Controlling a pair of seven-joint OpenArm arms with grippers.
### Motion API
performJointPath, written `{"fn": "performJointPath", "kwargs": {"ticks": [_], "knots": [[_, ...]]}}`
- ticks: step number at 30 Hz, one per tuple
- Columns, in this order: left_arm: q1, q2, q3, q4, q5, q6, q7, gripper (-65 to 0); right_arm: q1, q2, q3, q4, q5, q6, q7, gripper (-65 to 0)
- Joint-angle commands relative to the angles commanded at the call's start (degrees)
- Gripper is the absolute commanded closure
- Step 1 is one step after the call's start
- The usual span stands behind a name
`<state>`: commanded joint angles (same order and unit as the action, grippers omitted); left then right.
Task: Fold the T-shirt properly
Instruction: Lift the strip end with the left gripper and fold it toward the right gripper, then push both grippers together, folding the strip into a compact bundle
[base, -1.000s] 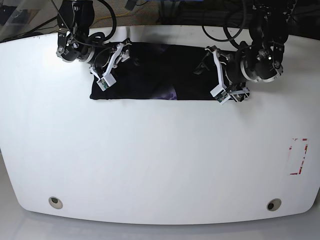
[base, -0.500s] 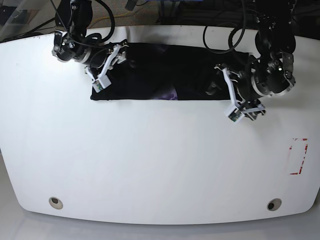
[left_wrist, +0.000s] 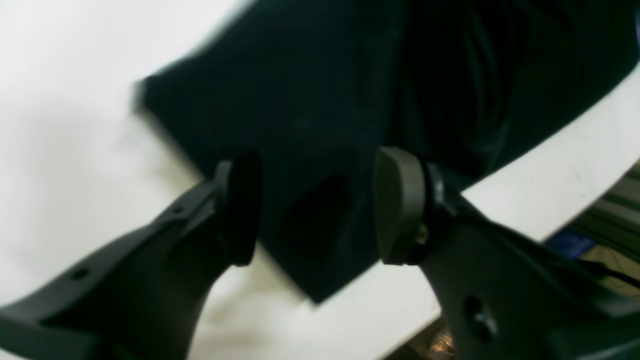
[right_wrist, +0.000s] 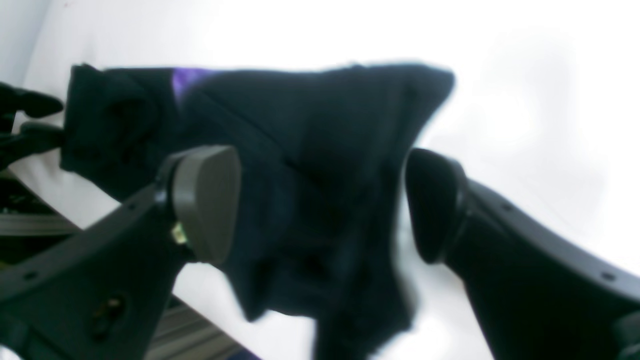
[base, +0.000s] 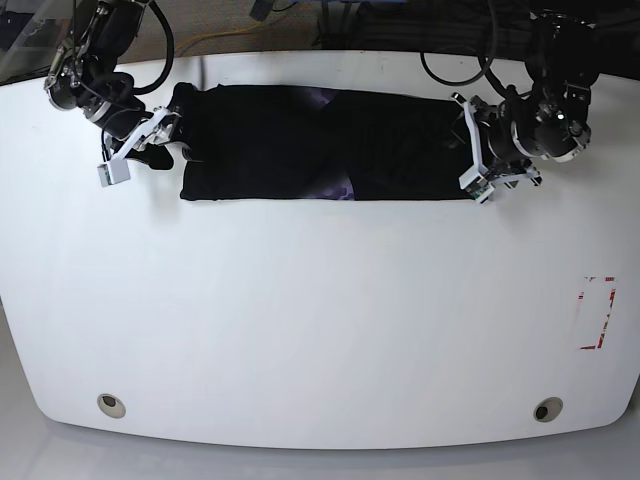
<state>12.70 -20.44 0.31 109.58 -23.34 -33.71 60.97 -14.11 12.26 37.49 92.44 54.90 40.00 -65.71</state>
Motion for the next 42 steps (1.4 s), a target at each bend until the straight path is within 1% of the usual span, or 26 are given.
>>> {"fn": "performJointPath", "kwargs": {"ticks": [1, 4, 6, 9, 12, 14, 15, 17, 18, 19, 20, 21, 22, 25, 26, 28, 30, 32, 33, 35, 37, 40, 42], "knots": [[0.4, 0.3, 0.1, -0.3, 1.8, 0.0, -1.4, -26.5, 0.0, 0.3, -0.2, -2.0, 0.0, 0.00, 0.3, -49.5], [0.6, 0.4, 0.3, -2.8, 4.7, -0.1, -3.9, -20.7, 1.0, 0.1, -1.8, -4.7, 0.1, 0.00, 0.3, -49.5], [0.6, 0.4, 0.4, -4.6, 5.4, -0.1, -4.9, -16.1, 1.0, -0.2, -3.5, -4.8, 0.2, 0.00, 0.3, -49.5], [0.5, 0.4, 0.4, -7.0, 5.4, -0.1, -5.3, -11.3, 1.2, -0.5, -6.9, -5.0, 0.1, 0.00, 0.5, -49.5], [0.5, 0.4, 0.4, -8.4, 5.4, -0.1, -5.3, -10.6, 1.5, -3.0, -9.0, -4.9, 0.1, 0.00, 1.1, -49.5], [0.5, 0.5, 0.4, -8.7, 5.4, -0.1, -5.3, -10.6, 1.6, -4.2, -9.8, -4.9, 0.0, 0.00, 2.3, -49.1], [0.5, 0.9, 0.4, -8.8, 5.4, -0.1, -5.3, -10.6, 1.6, -4.5, -10.2, -4.9, 0.0, -0.04, 3.2, -47.4], [0.5, 2.6, 0.4, -9.1, 5.6, -0.1, -5.3, -10.6, 1.6, -4.5, -10.6, -4.9, 0.0, -0.04, 4.2, -39.2], [0.5, 3.5, 0.4, -9.4, 5.7, 0.0, -5.3, -10.7, 1.6, -4.2, -10.8, -5.0, 0.0, -0.04, 4.7, -30.0], [0.5, 4.0, 0.4, -9.8, 5.7, 0.0, -5.4, -10.7, 1.7, -4.1, -10.8, -5.0, -0.1, -0.04, 4.8, -23.3], [0.4, 4.7, 0.4, -10.4, 5.7, 0.0, -5.4, -10.7, 1.8, -4.0, -10.8, -5.0, -0.3, -0.04, 4.9, -14.7], [-0.7, 5.5, 0.6, -11.0, 5.7, 0.0, -5.4, -10.7, 2.4, -3.6, -10.8, -4.9, -1.1, -0.04, 4.9, -4.6], [-2.0, 6.2, 1.6, -11.9, 5.7, 0.0, -5.3, -10.7, 3.2, -2.8, -10.8, -4.8, -2.5, -0.04, 4.7, 0.0], [-4.2, 7.5, 6.5, -14.1, 5.7, 0.3, -5.3, -10.7, 4.7, -0.3, -10.6, -4.8, -5.5, -0.04, 4.6, 0.0], [-4.7, 7.6, 8.6, -14.6, 5.7, 0.3, -5.4, -10.7, 4.9, 1.1, -10.6, -4.7, -6.2, -0.04, 4.6, 0.0], [-6.0, 9.0, 12.4, -14.9, 5.7, 0.4, -5.9, -10.7, 5.7, 4.4, -10.6, -4.2, -6.3, -0.04, 4.6, 0.0], [-6.9, 10.2, 15.4, -14.9, 6.4, 0.4, -7.7, -10.7, 6.0, 7.3, -10.6, -2.3, -6.3, -0.04, 4.4, 0.0], [-7.1, 10.8, 17.4, -14.9, 8.8, 0.4, -8.1, -10.7, 6.1, 9.2, -10.6, -0.2, -6.6, -0.04, 3.6, 0.0], [-7.1, 11.3, 18.6, -14.9, 10.9, 0.4, -8.1, -10.7, 6.7, 10.5, -10.6, 1.3, -6.7, -0.04, 2.8, 0.0], [-7.4, 13.5, 20.7, -15.8, 14.9, 0.3, -8.1, -10.7, 8.0, 13.2, -10.6, 3.5, -6.7, -0.04, 1.1, 0.0], [-8.3, 15.3, 21.9, -16.7, 16.9, 0.3, -8.1, -10.7, 8.7, 15.3, -10.6, 4.9, -6.6, -0.04, -0.1, 0.0], [-9.1, 17.4, 24.6, -18.9, 18.5, 0.3, -8.1, -10.7, 9.9, 17.2, -10.6, 9.2, -6.6, -0.04, -2.3, 0.0], [-9.6, 17.8, 25.6, -20.3, 18.5, 0.3, -8.1, -10.7, 10.5, 17.7, -10.7, 11.8, -6.4, 0.00, -3.3, 0.0]]}}
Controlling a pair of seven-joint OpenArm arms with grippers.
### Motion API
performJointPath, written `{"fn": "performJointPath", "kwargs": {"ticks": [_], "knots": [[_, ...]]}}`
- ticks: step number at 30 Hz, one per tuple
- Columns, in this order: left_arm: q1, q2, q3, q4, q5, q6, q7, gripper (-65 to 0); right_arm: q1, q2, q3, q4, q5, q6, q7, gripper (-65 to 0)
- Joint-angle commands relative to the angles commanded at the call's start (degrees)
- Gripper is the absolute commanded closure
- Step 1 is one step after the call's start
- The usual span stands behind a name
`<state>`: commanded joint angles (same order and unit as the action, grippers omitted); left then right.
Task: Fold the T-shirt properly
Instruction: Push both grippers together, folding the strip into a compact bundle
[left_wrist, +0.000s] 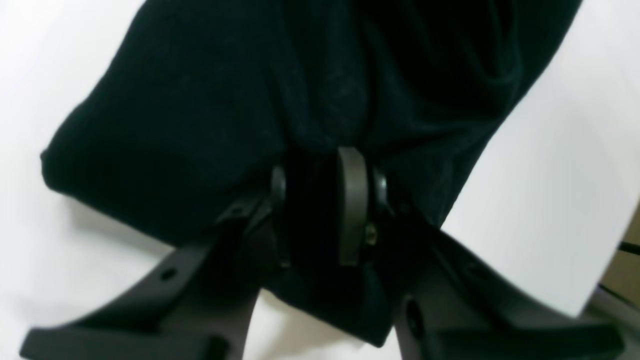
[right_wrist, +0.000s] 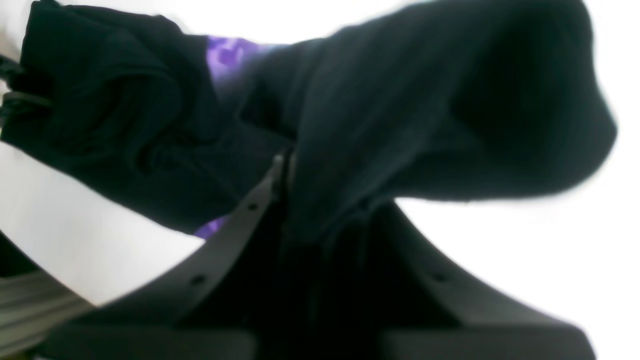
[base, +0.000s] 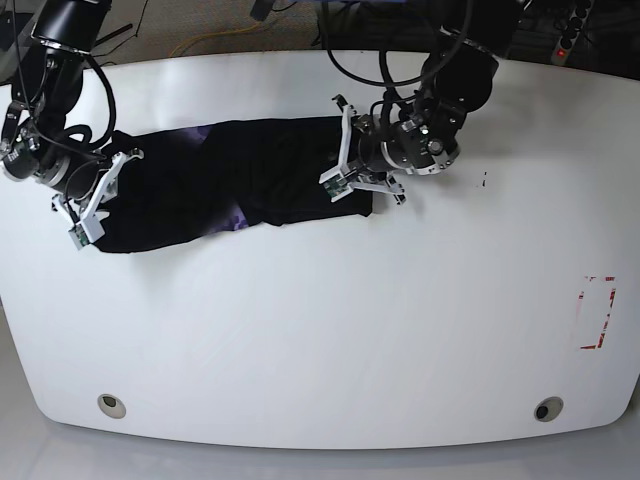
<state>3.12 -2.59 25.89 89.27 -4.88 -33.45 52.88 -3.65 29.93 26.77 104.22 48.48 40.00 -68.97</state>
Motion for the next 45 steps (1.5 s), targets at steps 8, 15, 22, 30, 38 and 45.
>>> {"fn": "performJointPath", "kwargs": {"ticks": [8, 15, 22, 30, 38, 45], "knots": [[-2.8, 3.5, 0.1, -3.0, 0.0, 0.0, 0.1, -10.7, -1.7, 0.4, 0.1, 4.2, 8.1, 0.00, -1.1, 0.0], [-2.8, 3.8, 0.2, -3.0, -0.3, 0.0, 0.1, -10.7, -2.2, -7.0, -3.3, 3.4, 14.1, 0.00, -1.1, 0.0], [-2.8, 3.6, 0.1, -3.0, -0.3, 0.0, 0.1, -10.7, 0.5, -14.2, -10.1, 1.1, 5.5, 0.00, -0.6, 0.0], [-2.8, 3.3, -0.2, -2.6, -0.4, 0.0, 0.1, -10.8, 4.6, -19.6, -17.7, 1.1, -9.7, 0.00, -0.6, -26.5], [-4.1, 3.8, -3.2, -2.5, -0.5, 0.0, 0.1, -10.8, 4.7, -22.6, -18.1, 1.1, -13.2, 0.00, -0.6, -55.8], [-4.3, 4.8, -12.9, 1.0, -0.6, -0.4, 0.0, -10.8, 4.2, -22.6, -17.8, 1.6, -13.1, 0.00, -0.6, -49.5]]}}
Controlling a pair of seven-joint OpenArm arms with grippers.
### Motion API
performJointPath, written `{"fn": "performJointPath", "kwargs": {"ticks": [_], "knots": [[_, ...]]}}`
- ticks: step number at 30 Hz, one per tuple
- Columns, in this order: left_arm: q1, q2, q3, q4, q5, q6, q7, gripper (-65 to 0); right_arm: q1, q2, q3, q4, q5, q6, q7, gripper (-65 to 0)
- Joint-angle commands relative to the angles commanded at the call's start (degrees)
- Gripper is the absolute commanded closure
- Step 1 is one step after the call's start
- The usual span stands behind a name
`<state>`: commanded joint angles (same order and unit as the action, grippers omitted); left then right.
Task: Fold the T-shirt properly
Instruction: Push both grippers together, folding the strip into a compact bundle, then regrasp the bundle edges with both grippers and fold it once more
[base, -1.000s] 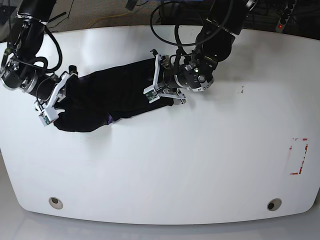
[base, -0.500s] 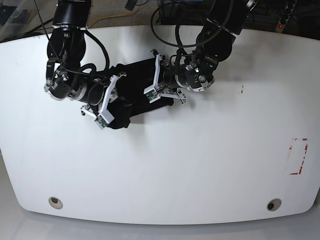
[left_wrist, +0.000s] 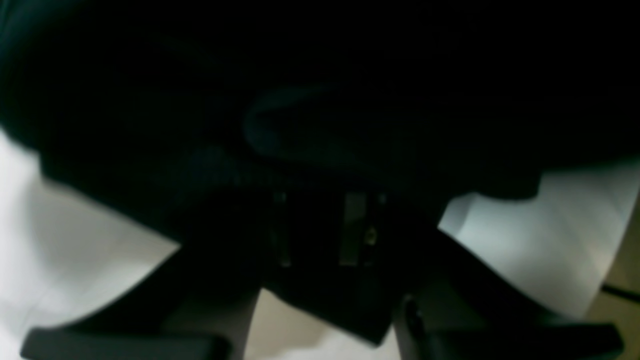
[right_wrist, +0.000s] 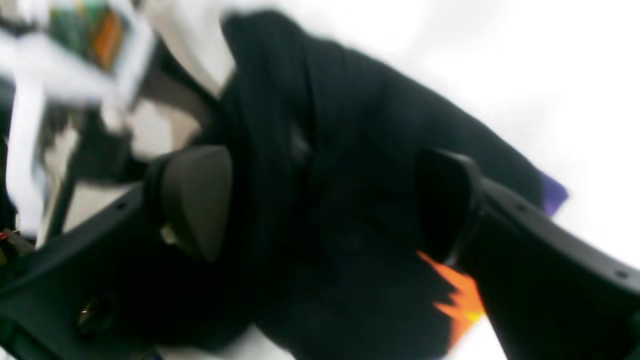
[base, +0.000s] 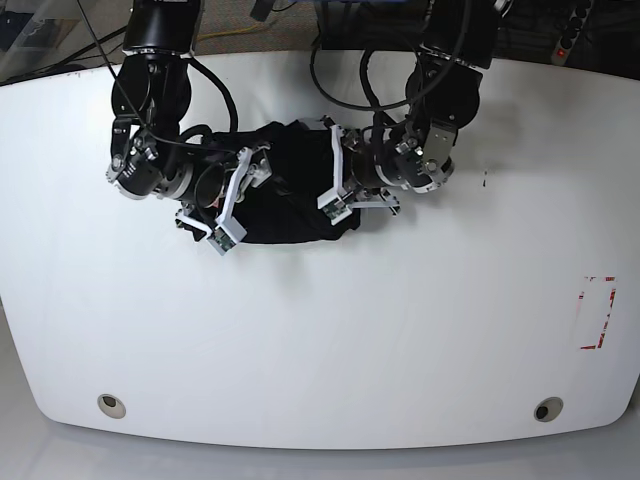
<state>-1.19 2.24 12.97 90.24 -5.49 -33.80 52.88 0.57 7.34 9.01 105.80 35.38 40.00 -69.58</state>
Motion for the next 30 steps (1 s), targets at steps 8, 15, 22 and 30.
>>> {"fn": "performJointPath", "kwargs": {"ticks": [8, 15, 22, 30], "knots": [[2.4, -0.4, -12.6, 12.7, -10.0, 0.0, 0.0, -10.3, -1.6, 0.1, 0.0, 1.2, 3.3, 0.00, -0.1, -47.4], [4.6, -7.4, -23.4, 19.2, -14.9, 0.0, 0.0, -10.3, -3.9, -2.3, 0.0, 1.2, 5.5, 0.00, -0.1, -47.4], [6.2, -15.6, -32.7, 16.6, -14.9, 0.0, 0.0, -10.3, -6.4, -5.9, 0.0, 3.6, 15.8, 0.00, -2.9, -47.6], [6.8, -21.8, -37.6, 10.4, -14.9, 0.0, 0.0, -10.3, -9.7, -7.5, 3.3, 3.6, 17.9, 0.00, -3.5, -47.4]]}}
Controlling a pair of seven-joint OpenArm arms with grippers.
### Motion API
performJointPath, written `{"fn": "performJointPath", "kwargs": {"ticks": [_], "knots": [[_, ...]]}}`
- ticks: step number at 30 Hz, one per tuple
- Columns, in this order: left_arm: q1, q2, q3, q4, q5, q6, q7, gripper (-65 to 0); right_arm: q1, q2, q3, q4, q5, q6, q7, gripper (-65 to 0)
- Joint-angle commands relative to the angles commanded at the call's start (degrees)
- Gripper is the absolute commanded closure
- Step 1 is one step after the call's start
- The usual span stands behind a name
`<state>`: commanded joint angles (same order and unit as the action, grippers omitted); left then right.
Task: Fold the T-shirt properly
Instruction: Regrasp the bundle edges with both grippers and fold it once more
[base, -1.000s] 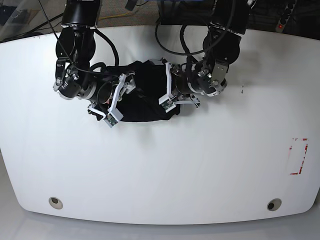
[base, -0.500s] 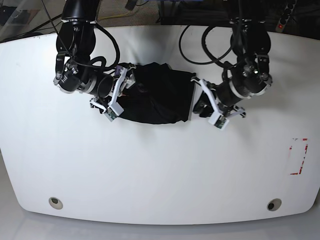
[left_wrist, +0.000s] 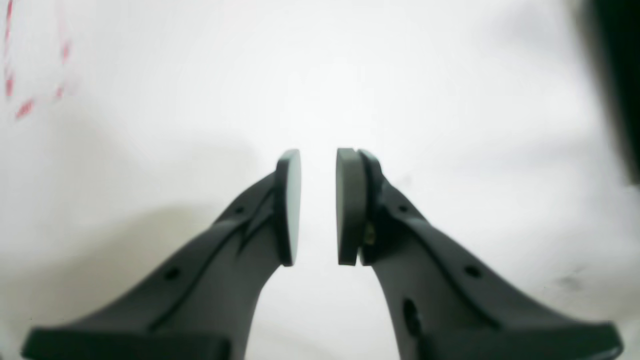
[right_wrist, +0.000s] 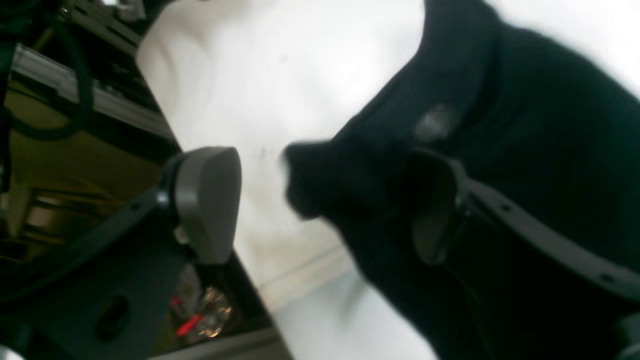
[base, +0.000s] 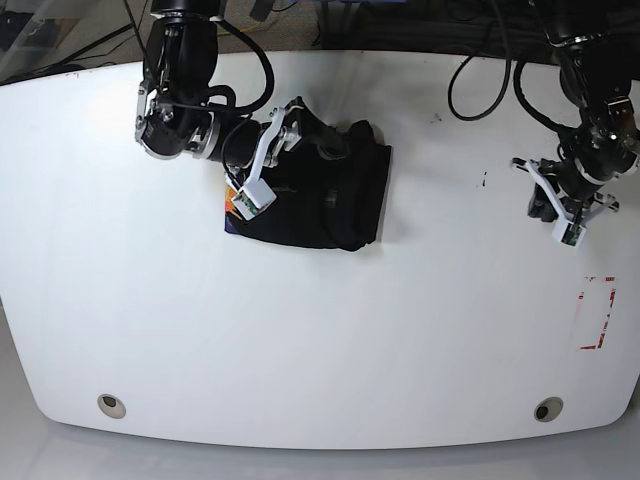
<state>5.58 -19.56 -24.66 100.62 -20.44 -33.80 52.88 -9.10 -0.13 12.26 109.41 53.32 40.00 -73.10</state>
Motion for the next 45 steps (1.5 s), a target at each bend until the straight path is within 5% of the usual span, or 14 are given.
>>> {"fn": "performJointPath", "kwargs": {"ticks": [9, 17, 23, 27, 32, 35, 40, 45], "knots": [[2.0, -1.0, 0.8, 0.4, 0.0, -0.1, -0.1, -10.3, 0.7, 3.2, 1.7, -0.8, -8.3, 0.00, 0.3, -47.2], [0.0, -0.4, 16.6, 5.3, 0.0, -0.1, -0.2, -10.3, 9.1, 4.8, 3.7, -2.6, -18.4, 0.00, 3.2, -47.2], [-4.9, 6.4, 27.9, 4.8, 0.4, 0.4, -0.1, -10.3, 19.3, 6.4, 6.3, -16.2, -26.8, 0.00, 6.0, -47.1], [-5.7, 10.8, 32.3, 3.3, 0.4, 0.4, 0.1, -10.3, 22.7, 8.0, 6.2, -25.2, -30.7, 0.00, 12.1, -39.0], [-5.6, 16.0, 38.9, 0.5, 5.8, 0.4, 0.1, -10.4, 25.8, 9.1, 6.2, -36.7, -37.5, 0.00, 21.7, -19.2], [-5.4, 17.8, 42.4, -1.6, 11.2, 0.4, 0.1, -10.4, 25.6, 10.5, 6.1, -38.5, -41.5, 0.00, 25.8, -18.1], [-5.5, 18.1, 43.2, -5.5, 15.1, 0.4, -0.1, -10.4, 22.9, 10.4, 4.6, -37.7, -43.5, 0.00, 26.1, -17.9], [-7.2, 14.5, 40.2, -7.9, 14.9, 0.3, -0.2, -10.4, 15.0, 10.0, -2.7, -28.6, -43.5, 0.00, 26.1, -17.6]]}}
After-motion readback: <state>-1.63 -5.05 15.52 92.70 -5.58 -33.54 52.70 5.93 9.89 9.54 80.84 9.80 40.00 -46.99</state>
